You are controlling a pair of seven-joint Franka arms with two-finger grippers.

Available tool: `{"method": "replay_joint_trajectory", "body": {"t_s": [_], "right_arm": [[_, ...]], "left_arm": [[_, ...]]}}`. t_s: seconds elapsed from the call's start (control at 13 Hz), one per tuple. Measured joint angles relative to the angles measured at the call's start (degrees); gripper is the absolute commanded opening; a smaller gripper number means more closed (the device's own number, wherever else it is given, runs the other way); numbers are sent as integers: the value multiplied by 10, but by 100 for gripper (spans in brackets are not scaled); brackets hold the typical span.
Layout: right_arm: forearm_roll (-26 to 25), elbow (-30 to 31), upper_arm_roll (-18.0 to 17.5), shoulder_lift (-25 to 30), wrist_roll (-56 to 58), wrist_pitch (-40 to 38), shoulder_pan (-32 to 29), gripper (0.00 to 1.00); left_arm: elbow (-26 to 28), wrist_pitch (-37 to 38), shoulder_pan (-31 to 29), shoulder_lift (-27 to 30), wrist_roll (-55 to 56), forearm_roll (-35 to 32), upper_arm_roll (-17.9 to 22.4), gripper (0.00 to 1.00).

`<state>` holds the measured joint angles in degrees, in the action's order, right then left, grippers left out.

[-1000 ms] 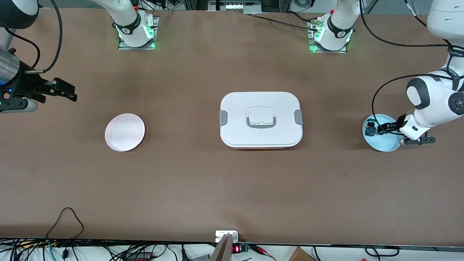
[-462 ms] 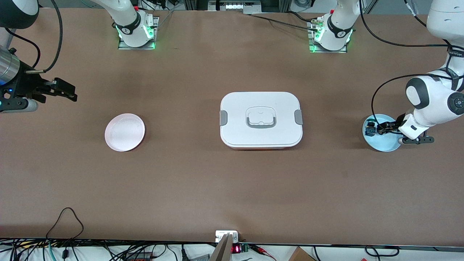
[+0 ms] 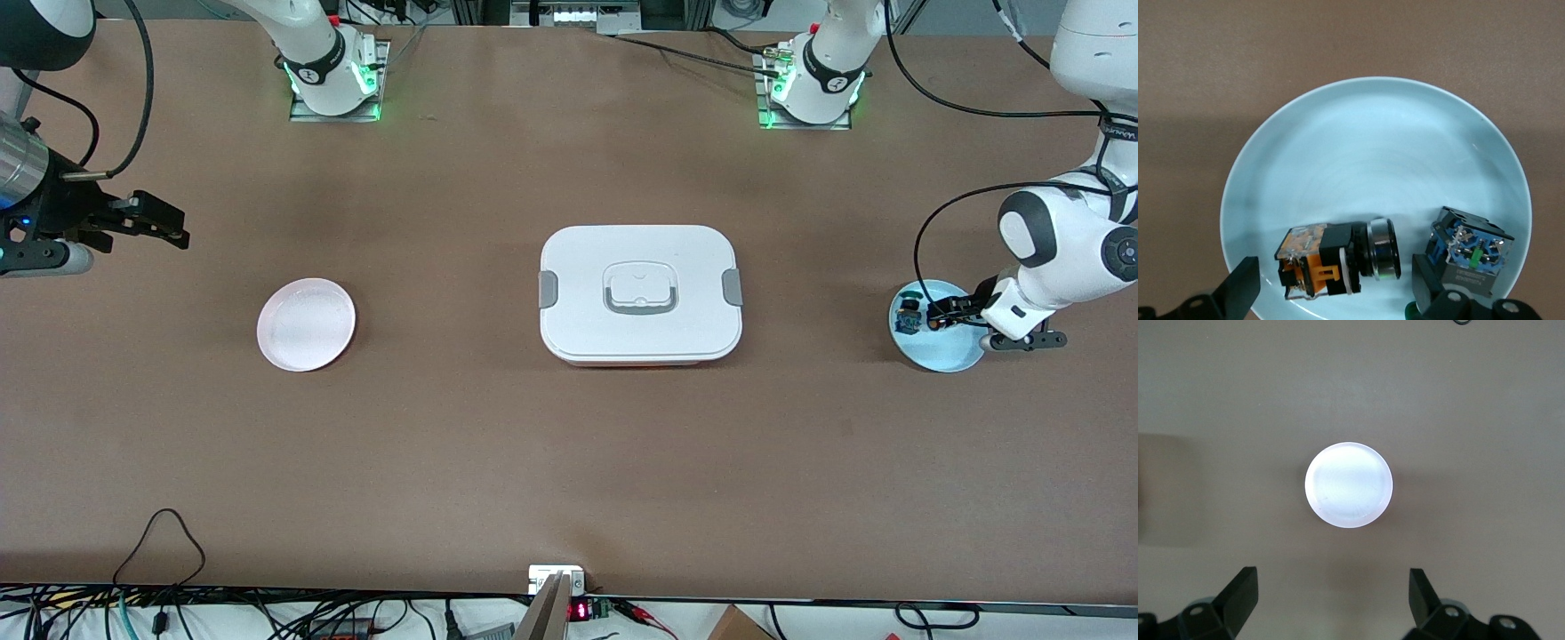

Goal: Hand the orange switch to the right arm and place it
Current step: 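Lower the left gripper and grasp the orange switch on the plate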

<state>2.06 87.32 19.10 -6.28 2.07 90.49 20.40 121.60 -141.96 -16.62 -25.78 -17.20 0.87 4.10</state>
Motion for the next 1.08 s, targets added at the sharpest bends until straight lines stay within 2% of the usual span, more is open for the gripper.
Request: {"method": "replay_joint_trajectory", "body": {"t_s": [0.46, 0.54, 0.62, 0.69, 0.77, 0.92, 1.08], "right_arm": [[0, 0, 0, 0, 0, 0, 0, 100], [0, 0, 0, 0, 0, 0, 0, 100], [0, 0, 0, 0, 0, 0, 0, 100], [0, 0, 0, 0, 0, 0, 0, 100], [0, 0, 0, 0, 0, 0, 0, 100], [0, 0, 0, 0, 0, 0, 0, 100], [0, 0, 1, 0, 0, 0, -1, 100]], "left_arm": [[0, -18, 0, -16, -7, 0, 0, 100], [0, -19, 0, -17, -8, 0, 0, 93], [0, -19, 0, -17, -10, 0, 0, 77], [0, -19, 0, -17, -12, 0, 0, 55], [0, -19, 0, -17, -14, 0, 0, 39], [0, -19, 0, -17, -17, 0, 0, 24], [0, -19, 0, -17, -20, 0, 0, 13]]}}
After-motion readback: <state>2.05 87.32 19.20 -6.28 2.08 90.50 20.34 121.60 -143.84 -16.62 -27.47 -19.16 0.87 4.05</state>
